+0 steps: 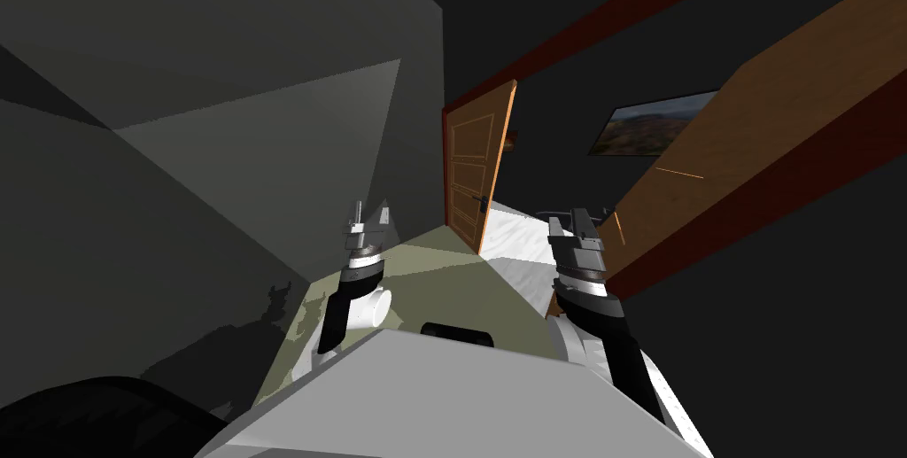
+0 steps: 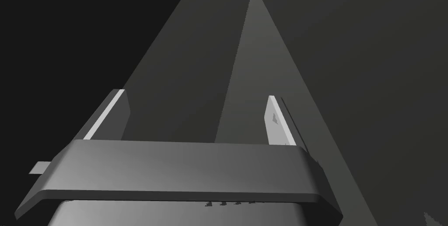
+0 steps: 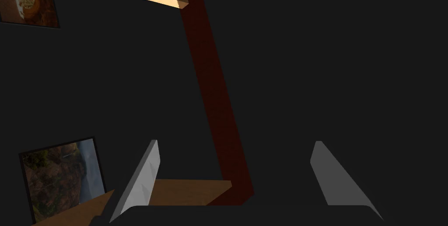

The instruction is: Push the door open

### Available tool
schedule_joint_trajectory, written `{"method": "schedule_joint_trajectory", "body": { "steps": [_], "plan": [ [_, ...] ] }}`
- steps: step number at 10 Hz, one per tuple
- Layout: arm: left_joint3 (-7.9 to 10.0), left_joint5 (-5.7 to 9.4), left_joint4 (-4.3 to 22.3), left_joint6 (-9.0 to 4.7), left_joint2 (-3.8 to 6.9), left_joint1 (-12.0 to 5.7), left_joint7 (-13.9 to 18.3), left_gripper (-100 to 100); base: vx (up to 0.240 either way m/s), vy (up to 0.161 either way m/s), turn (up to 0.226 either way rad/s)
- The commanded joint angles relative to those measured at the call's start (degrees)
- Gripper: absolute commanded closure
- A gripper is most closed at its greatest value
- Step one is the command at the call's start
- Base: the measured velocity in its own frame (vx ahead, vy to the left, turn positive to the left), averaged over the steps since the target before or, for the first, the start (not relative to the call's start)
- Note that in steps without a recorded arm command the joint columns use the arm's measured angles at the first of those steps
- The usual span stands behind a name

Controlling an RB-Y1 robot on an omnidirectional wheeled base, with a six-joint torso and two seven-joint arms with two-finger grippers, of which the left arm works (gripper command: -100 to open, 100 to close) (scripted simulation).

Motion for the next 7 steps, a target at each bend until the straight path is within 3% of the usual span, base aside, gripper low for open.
{"method": "schedule_joint_trajectory", "body": {
  "steps": [1, 7],
  "plan": [
    [-0.43, -0.19, 1.9, 0.03, 0.42, -1.13, 0.2, -100, 0.031, 0.021, -0.054],
    [-1.88, -0.82, 8.4, 0.15, 1.54, -4.98, 1.0, -100, 0.081, 0.011, -0.043]
  ]
}}
